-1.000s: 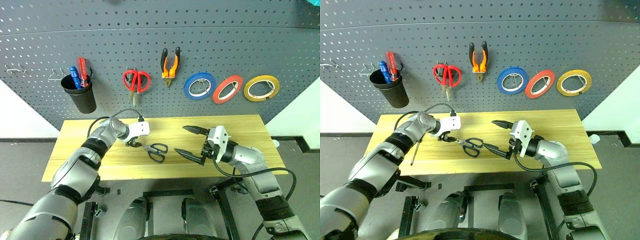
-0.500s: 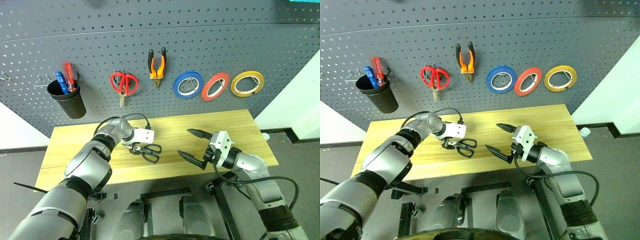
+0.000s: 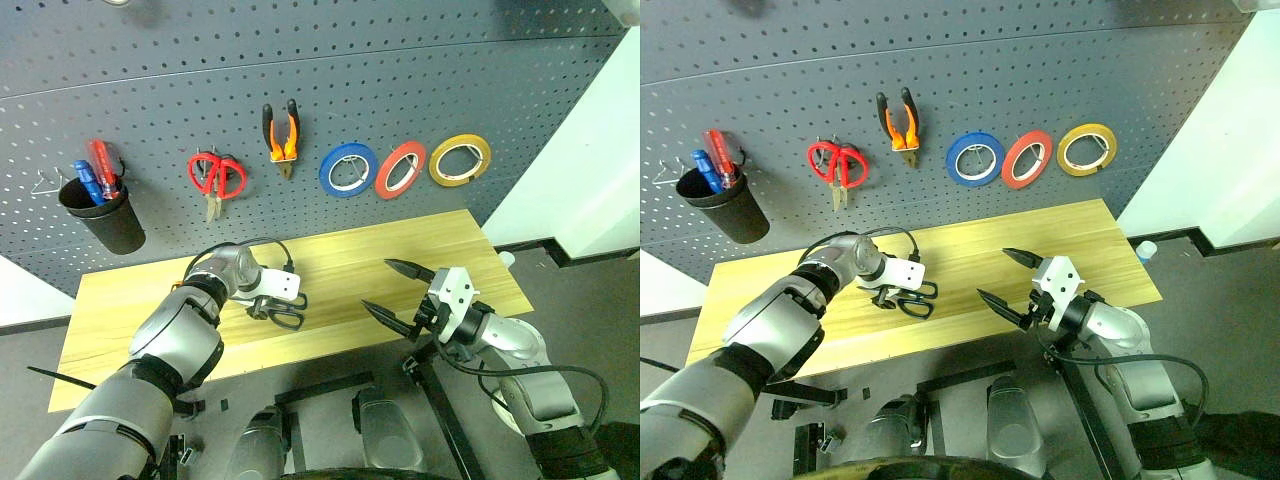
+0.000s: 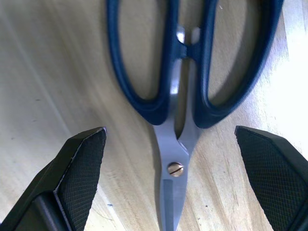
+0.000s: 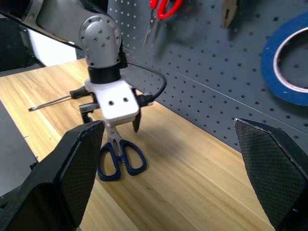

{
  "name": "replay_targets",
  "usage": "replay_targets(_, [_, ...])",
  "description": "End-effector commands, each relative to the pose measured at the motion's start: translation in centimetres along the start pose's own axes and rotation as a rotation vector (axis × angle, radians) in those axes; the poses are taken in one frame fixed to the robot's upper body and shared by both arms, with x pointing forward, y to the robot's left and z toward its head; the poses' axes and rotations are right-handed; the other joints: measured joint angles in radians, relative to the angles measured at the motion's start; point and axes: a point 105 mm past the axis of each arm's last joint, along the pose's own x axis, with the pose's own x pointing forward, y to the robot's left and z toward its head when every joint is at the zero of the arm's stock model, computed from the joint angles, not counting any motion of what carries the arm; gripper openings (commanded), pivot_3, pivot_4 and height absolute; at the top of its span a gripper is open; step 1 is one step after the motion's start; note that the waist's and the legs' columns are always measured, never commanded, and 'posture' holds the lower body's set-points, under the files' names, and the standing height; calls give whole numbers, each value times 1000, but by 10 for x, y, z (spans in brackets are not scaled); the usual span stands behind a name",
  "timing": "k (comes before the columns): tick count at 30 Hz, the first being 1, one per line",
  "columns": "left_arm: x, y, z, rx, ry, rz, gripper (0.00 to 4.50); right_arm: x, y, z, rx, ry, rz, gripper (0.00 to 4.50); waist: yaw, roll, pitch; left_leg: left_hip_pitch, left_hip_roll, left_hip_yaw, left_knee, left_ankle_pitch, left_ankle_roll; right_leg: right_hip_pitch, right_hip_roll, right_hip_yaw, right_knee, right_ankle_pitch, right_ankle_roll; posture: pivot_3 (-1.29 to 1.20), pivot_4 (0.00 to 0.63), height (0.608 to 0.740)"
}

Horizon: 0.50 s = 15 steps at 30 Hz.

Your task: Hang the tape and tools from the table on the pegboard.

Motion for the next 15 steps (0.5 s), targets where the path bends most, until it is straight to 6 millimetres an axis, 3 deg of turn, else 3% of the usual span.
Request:
replay_targets(1, [1,-6,-9,67,38,-17,4472,-2,-2,13,-39,-30,-10,4500,-7,-1,-1,0,0,0,0,0,0,0,0,0,0,0,0,-309,80,740])
replay_targets(4, [4,-12,-15,106,63,-33,4472,-2,-3,13,-38,-32,-12,4500,-22,0,-5,0,0,0,0,0,0,0,0,0,0,0,0,-303,80,740])
replay_targets(7, [7,-19,-23,130,91,-52,3922,0,-4,14,-38,-38,-14,4500,-29,-1,-6,0,0,0,0,0,0,0,0,0,1,0,0,-300,79,740])
replay_targets(9, [9,-24,-27,134,105,-61,3307,0,-5,14,-38,-39,-15,4500,-30,-1,-7,0,0,-1,0,0,0,0,0,0,1,0,0,-298,80,740])
replay_targets(15, [12,-26,-29,140,115,-55,3307,1,-6,14,-38,-42,-18,4500,-29,0,-14,1,0,-1,1,0,0,1,0,0,2,0,0,-293,77,740])
